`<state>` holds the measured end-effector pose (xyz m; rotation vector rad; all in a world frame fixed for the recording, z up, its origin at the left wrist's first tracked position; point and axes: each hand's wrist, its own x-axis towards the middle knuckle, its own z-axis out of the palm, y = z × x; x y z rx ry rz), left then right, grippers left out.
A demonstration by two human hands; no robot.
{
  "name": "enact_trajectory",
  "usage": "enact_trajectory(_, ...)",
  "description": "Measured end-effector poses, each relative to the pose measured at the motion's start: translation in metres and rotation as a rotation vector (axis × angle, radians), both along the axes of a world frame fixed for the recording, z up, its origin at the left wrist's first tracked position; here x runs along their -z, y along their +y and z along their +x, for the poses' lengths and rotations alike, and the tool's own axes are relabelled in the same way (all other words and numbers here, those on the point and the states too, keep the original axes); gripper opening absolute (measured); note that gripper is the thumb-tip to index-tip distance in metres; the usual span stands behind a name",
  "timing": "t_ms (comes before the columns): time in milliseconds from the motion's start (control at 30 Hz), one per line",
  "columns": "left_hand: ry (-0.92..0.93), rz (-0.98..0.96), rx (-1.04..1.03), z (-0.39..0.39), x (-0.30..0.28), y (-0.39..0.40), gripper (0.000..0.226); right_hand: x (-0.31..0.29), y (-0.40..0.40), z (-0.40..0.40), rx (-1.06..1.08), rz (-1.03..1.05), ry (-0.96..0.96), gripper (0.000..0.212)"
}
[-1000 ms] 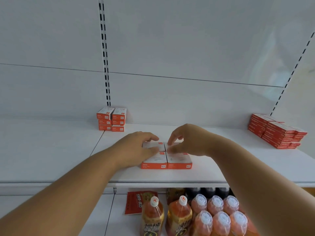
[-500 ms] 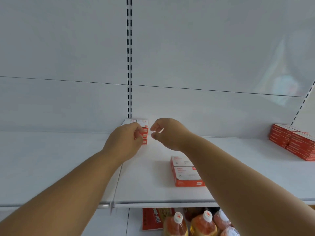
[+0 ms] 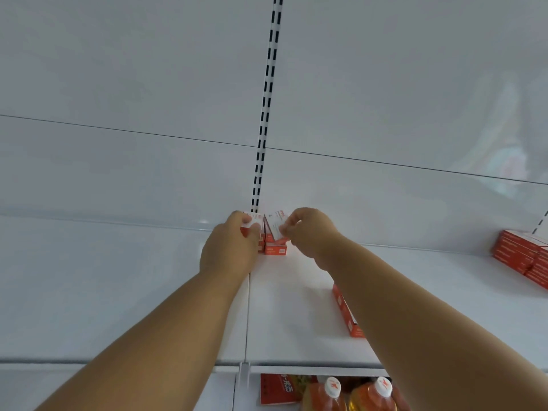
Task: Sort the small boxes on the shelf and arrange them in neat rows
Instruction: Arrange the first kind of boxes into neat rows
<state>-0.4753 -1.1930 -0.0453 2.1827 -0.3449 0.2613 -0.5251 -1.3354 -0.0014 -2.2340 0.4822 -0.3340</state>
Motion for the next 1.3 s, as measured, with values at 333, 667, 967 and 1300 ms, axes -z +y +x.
enact_trajectory(333, 0.004, -0.355, 0.057, -0.009, -0.012, 0.004, 0.025, -0.009, -0.010, -0.025, 0.010, 0.307, -0.133, 0.034)
enact_trajectory(667, 0.364, -0.654, 0.396, -0.041, -0.018, -0.019, 0.025, -0.007, -0.062, -0.087, -0.031, 0.409, -0.278, 0.027)
enact_trajectory(967, 0.365, -0.496, 0.410, -0.069, -0.033, -0.085, 0.050, -0.003, -0.139, -0.116, 0.054, 0.286, -0.165, 0.016)
enact_trajectory(1300, 0.238, 0.109, 0.244, -0.066, -0.006, -0.110, 0.013, 0.035, -0.166, -0.106, -0.029, 0.036, 0.092, 0.023)
